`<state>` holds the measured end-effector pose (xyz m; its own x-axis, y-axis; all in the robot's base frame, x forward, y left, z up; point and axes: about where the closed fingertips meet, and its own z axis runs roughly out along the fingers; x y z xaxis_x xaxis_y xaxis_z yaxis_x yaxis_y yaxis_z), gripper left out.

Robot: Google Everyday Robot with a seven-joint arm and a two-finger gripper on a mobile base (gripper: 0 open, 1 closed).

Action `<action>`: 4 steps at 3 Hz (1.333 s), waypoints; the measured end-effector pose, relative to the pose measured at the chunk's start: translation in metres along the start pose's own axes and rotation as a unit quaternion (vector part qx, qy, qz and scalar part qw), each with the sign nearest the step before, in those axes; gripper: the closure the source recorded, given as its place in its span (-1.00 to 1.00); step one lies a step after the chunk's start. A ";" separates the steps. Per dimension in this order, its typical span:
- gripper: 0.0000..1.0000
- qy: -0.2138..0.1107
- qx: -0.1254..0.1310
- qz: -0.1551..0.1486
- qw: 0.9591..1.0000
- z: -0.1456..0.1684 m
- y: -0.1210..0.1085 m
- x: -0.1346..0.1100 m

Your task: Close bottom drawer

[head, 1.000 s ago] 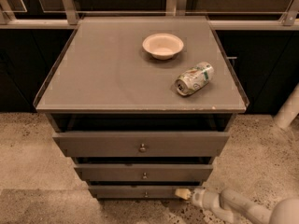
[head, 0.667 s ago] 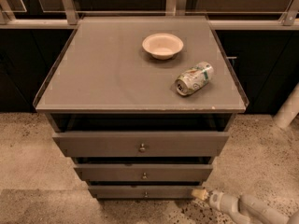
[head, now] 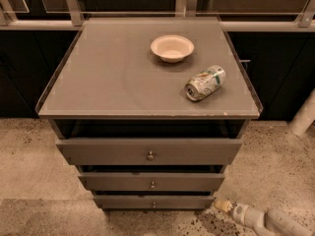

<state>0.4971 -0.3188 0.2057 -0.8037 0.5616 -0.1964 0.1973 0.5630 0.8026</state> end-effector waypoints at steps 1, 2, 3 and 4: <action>0.18 0.000 0.000 0.000 1.000 0.000 0.000 0.000; -0.28 0.000 0.000 0.000 1.000 0.000 0.000 0.000; -0.72 0.000 0.000 0.000 1.000 0.000 0.000 0.000; -1.00 0.000 0.000 0.000 1.000 0.000 0.000 0.000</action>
Offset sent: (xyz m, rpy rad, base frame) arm 0.0000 0.0000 0.0000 0.0000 0.0000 0.0000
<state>0.4972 -0.3187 0.2057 -0.8038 0.5616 -0.1963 0.1972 0.5629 0.8026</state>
